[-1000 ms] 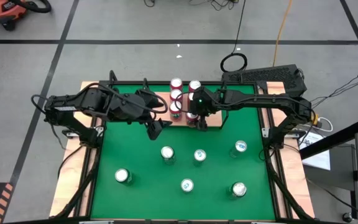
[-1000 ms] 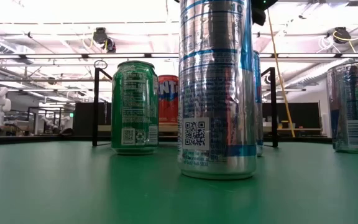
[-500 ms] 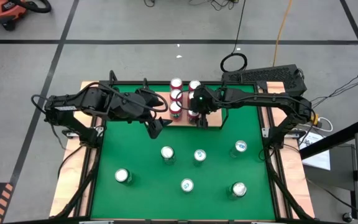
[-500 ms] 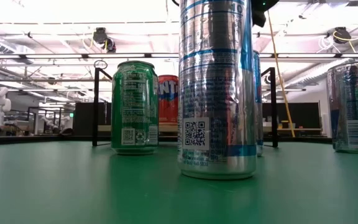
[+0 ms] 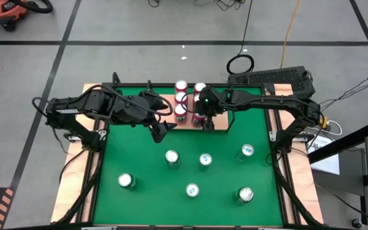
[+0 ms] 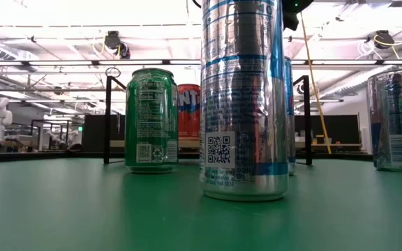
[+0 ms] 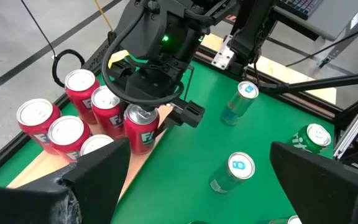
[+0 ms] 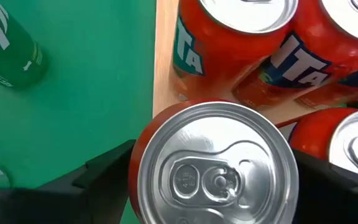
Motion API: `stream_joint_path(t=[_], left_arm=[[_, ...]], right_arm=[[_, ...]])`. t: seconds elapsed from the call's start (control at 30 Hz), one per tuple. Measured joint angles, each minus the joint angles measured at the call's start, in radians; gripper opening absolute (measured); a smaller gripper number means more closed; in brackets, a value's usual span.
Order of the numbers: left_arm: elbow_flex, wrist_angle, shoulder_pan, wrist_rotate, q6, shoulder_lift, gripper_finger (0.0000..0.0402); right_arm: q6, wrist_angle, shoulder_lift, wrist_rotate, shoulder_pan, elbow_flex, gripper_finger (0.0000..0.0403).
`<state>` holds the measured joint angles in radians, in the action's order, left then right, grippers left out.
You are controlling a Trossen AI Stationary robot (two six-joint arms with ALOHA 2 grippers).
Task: Place canned beverage on shelf
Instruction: Put the red soda can on the shelf aligned with the other right red soda can
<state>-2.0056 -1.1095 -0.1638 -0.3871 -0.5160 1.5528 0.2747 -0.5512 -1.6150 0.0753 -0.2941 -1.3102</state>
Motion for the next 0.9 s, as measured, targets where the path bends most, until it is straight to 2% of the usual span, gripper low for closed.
stream_joint_path(t=[0.4,0.7,0.9], left_arm=[[0.000,0.000,0.000,0.000,-0.001,0.000,0.0384],[0.000,0.000,0.000,0.000,-0.002,0.000,0.0384],[0.000,0.000,-0.004,0.000,-0.003,0.000,0.0384]], right_arm=[[0.007,-0.007,0.000,0.002,0.000,-0.001,0.0332],[0.009,0.000,0.002,0.002,-0.001,-0.003,0.0356],[0.002,-0.002,0.014,0.000,-0.001,-0.003,0.0357]])
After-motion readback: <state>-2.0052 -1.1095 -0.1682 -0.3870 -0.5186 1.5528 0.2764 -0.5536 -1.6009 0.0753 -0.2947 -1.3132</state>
